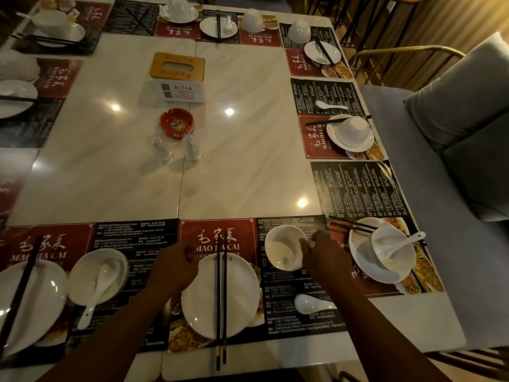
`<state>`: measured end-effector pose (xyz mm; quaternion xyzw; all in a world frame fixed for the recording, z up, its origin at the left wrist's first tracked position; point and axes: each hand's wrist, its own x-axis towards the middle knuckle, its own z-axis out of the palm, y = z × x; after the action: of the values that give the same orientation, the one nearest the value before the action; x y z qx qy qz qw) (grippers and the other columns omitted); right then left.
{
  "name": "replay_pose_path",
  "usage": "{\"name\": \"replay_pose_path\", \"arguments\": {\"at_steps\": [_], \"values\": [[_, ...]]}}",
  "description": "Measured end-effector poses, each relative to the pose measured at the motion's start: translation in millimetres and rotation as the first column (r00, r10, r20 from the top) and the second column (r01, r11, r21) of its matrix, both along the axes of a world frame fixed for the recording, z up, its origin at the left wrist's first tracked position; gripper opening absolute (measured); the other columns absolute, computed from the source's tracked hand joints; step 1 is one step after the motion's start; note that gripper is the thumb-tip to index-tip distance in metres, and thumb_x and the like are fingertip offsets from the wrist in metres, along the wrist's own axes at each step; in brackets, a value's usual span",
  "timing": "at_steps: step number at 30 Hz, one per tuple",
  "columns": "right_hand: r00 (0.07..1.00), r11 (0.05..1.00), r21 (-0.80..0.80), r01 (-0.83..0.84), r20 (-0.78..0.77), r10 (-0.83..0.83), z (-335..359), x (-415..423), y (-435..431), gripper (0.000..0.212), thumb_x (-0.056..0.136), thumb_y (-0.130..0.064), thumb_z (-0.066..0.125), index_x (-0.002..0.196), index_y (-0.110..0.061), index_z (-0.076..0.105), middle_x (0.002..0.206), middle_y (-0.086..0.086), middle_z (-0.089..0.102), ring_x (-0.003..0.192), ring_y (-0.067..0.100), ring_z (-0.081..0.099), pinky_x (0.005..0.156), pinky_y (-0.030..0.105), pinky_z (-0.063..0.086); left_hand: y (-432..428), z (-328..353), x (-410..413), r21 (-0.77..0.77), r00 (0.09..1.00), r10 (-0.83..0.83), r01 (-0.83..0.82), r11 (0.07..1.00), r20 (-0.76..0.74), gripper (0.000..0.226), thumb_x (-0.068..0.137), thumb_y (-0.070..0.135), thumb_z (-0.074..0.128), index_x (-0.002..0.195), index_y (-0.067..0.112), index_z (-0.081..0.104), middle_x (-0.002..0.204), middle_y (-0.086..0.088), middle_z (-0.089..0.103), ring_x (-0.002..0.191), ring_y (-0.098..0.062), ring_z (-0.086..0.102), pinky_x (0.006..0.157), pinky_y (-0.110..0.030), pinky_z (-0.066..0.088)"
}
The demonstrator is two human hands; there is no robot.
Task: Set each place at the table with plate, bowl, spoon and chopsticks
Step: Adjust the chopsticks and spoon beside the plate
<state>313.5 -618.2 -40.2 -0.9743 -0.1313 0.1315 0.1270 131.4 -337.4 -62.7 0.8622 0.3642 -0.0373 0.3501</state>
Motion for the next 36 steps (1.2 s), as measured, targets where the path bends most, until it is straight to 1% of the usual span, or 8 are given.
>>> {"name": "replay_pose_path", "arguments": {"at_steps": [2, 3, 7, 11, 17, 22, 30, 36], "values": [[0.985, 0.999, 0.017, -0.027, 0.174, 0.024, 21, -15, 15, 0.031, 0.097, -0.045, 0.052, 0.106, -0.017, 0.061, 0.092, -0.001, 0.067, 0.077, 0.014, 0.064, 0.059, 0.026, 0.048, 3, -1, -4, -0.010, 1.000, -0.028, 0.028, 1.000, 0.001, 0.011, 0.089, 0.019, 0.069, 0.100, 0.022, 0.068, 0.085, 0.012, 0.064, 0.077, -0.005, 0.059, 0.062, -0.013, 0.038], [0.984, 0.996, 0.074, -0.058, 0.173, 0.044, 31, -26, 25, 0.025, 0.098, -0.041, 0.053, 0.106, -0.019, 0.061, 0.092, -0.002, 0.067, 0.077, 0.012, 0.064, 0.061, 0.027, 0.052, 5, -1, -6, -0.015, 0.999, -0.047, 0.047, 0.999, -0.003, 0.010, 0.089, 0.018, 0.068, 0.099, 0.021, 0.069, 0.084, 0.011, 0.063, 0.077, -0.005, 0.059, 0.061, -0.012, 0.038], [0.980, 0.968, 0.210, -0.140, -0.109, 0.166, 32, -88, 74, 0.009, 0.097, -0.027, 0.059, 0.106, -0.029, 0.061, 0.091, -0.009, 0.068, 0.079, 0.007, 0.064, 0.071, 0.024, 0.055, 10, -2, -16, -0.039, 0.991, -0.131, 0.130, 0.991, -0.019, 0.014, 0.087, 0.016, 0.066, 0.098, 0.022, 0.072, 0.089, 0.007, 0.068, 0.081, -0.010, 0.063, 0.061, -0.010, 0.038], [0.956, 0.967, 0.231, -0.104, -0.247, 0.162, -7, -138, 92, 0.019, 0.093, -0.031, 0.064, 0.110, -0.024, 0.062, 0.101, -0.005, 0.068, 0.093, 0.012, 0.065, 0.078, 0.023, 0.051, 10, -6, -22, -0.063, 0.982, -0.185, 0.182, 0.981, -0.039, 0.024, 0.088, 0.020, 0.067, 0.111, 0.025, 0.071, 0.100, 0.006, 0.069, 0.081, -0.004, 0.055, 0.061, -0.008, 0.033], [0.957, 0.972, 0.227, -0.068, -0.262, 0.128, -30, -171, 94, 0.040, 0.082, -0.047, 0.071, 0.112, -0.024, 0.057, 0.105, -0.005, 0.058, 0.089, 0.008, 0.054, 0.074, 0.020, 0.043, 5, -3, -30, -0.076, 0.972, -0.236, 0.236, 0.969, 0.006, 0.033, 0.086, 0.017, 0.069, 0.117, 0.028, 0.068, 0.099, 0.006, 0.069, 0.084, -0.006, 0.057, 0.073, -0.018, 0.041], [0.945, 0.979, 0.202, 0.001, -0.320, 0.065, -35, -182, 98, 0.064, 0.076, -0.042, 0.078, 0.128, -0.023, 0.045, 0.114, -0.001, 0.066, 0.104, 0.016, 0.064, 0.085, 0.029, 0.054, 8, -7, -36, -0.099, 0.964, -0.266, 0.266, 0.959, 0.012, 0.038, 0.084, 0.012, 0.066, 0.118, 0.028, 0.070, 0.107, 0.005, 0.071, 0.097, -0.013, 0.064, 0.081, -0.024, 0.048], [0.953, 0.982, 0.177, 0.069, -0.304, -0.012, -34, -179, 100, 0.040, 0.082, -0.039, 0.076, 0.113, -0.020, 0.061, 0.102, -0.001, 0.071, 0.094, 0.015, 0.067, 0.082, 0.026, 0.054, 10, -13, -40, -0.134, 0.958, -0.286, 0.285, 0.949, 0.012, 0.039, 0.079, 0.008, 0.068, 0.112, 0.028, 0.071, 0.102, 0.008, 0.071, 0.094, -0.012, 0.064, 0.067, -0.016, 0.042], [0.953, 0.981, 0.178, 0.078, -0.301, -0.021, -33, -179, 99, 0.034, 0.083, -0.039, 0.076, 0.109, -0.020, 0.064, 0.099, -0.002, 0.071, 0.091, 0.013, 0.066, 0.082, 0.026, 0.055, 12, -17, -40, -0.144, 0.957, -0.288, 0.287, 0.947, 0.014, 0.039, 0.079, 0.009, 0.068, 0.113, 0.027, 0.071, 0.104, 0.008, 0.071, 0.093, -0.011, 0.064, 0.070, -0.018, 0.043]]}}
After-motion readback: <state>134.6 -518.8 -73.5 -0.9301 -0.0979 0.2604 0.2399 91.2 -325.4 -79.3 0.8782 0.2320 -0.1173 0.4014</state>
